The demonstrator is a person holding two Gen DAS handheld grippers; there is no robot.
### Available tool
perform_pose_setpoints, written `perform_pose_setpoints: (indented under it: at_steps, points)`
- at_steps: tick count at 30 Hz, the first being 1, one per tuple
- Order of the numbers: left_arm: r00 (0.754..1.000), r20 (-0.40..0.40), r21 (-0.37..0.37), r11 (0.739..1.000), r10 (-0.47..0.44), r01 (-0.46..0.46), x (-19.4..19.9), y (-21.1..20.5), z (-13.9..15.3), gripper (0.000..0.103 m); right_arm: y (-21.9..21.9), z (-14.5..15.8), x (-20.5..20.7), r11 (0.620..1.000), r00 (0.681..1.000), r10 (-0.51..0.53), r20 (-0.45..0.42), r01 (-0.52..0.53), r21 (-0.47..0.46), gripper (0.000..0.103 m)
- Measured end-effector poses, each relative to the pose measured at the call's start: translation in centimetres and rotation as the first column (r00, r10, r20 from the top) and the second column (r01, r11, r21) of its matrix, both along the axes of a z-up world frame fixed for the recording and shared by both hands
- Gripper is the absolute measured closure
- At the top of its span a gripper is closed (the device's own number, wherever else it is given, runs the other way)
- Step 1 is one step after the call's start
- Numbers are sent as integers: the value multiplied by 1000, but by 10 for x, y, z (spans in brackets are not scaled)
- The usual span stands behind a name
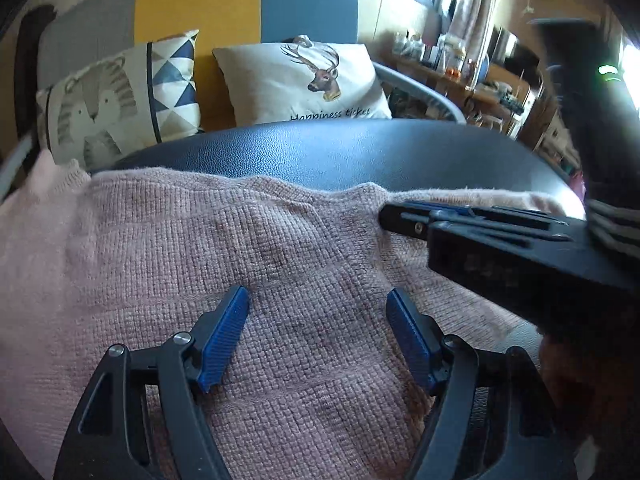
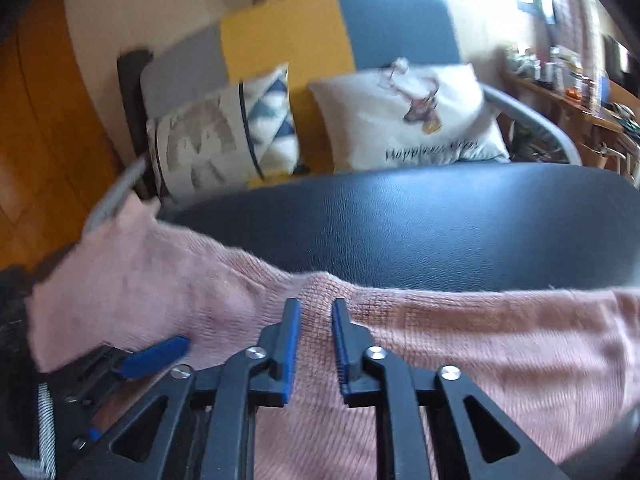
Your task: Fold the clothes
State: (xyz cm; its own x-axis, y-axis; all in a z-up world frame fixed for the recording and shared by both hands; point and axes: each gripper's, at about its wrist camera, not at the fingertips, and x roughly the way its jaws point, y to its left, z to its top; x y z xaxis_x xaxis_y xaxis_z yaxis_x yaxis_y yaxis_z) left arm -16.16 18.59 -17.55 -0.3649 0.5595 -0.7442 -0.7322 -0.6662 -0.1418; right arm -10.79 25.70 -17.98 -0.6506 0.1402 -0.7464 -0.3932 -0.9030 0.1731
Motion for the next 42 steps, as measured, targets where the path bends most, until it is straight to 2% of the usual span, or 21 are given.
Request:
perform_pose_setpoints:
  at_steps: [1, 2, 4, 6, 11, 16, 19, 20, 23, 26, 27, 31, 34, 35, 37, 42]
  points:
    - [1000, 4, 7, 1000, 8, -8, -2, -2, 0, 37, 5, -7, -3, 1000, 999, -2, 39, 2, 2, 90]
    - [1000, 9, 16, 1000, 18, -18, -5, -5, -1, 41, 10, -12, -2, 1000, 999, -4, 54, 3, 3, 95]
    - [997, 34, 45, 997, 64, -66, -12, -13, -3, 62, 21, -12, 10, 999, 999, -33, 34, 33, 1, 96]
    - [995, 52, 62, 994, 84, -87, -14, -18, -3, 67, 37, -11, 23, 995, 994, -102, 30, 102, 2, 96]
    - [996, 40, 49, 995, 84, -86, -10, -17, -2, 67, 79, -12, 59, 975, 975, -220, 35, 221, -13, 96]
    - [996, 39, 48, 995, 84, -85, -9, -18, -2, 65, 111, -9, 93, 969, 967, -247, 57, 245, 33, 98]
    - [996, 38, 47, 995, 83, -85, -9, -18, -1, 65, 123, -9, 109, 949, 947, -306, 93, 295, 111, 97]
    - [996, 36, 46, 995, 83, -85, -8, -18, -1, 65, 131, -9, 118, 947, 945, -318, 79, 311, 85, 97]
    - [996, 33, 44, 995, 83, -85, -8, -17, -1, 65, 153, -8, 144, 910, 908, -413, 67, 410, 56, 97]
    - [996, 33, 44, 995, 83, -85, -7, -17, -1, 65, 153, 4, 169, 890, 890, -456, -3, 456, 12, 96]
    - [996, 32, 45, 995, 83, -84, -7, -17, -1, 65, 147, 7, 175, 897, 897, -442, -26, 442, -10, 93]
    - [996, 30, 44, 995, 83, -85, -7, -16, -1, 65, 109, 0, 184, 954, 955, -293, -47, 288, -85, 93]
    - [996, 30, 45, 995, 84, -85, -6, -16, -2, 65, 98, -16, 186, 967, 972, -236, -2, 234, -101, 93]
    - [996, 30, 45, 995, 84, -85, -6, -16, -2, 65, 101, -16, 190, 962, 968, -250, -13, 247, -117, 95]
    - [996, 31, 45, 995, 84, -85, -6, -16, -3, 65, 118, -17, 195, 942, 944, -328, 16, 329, -69, 97]
    - [996, 32, 48, 995, 83, -85, -6, -16, -3, 65, 163, -24, 216, 890, 888, -455, 59, 456, -2, 98]
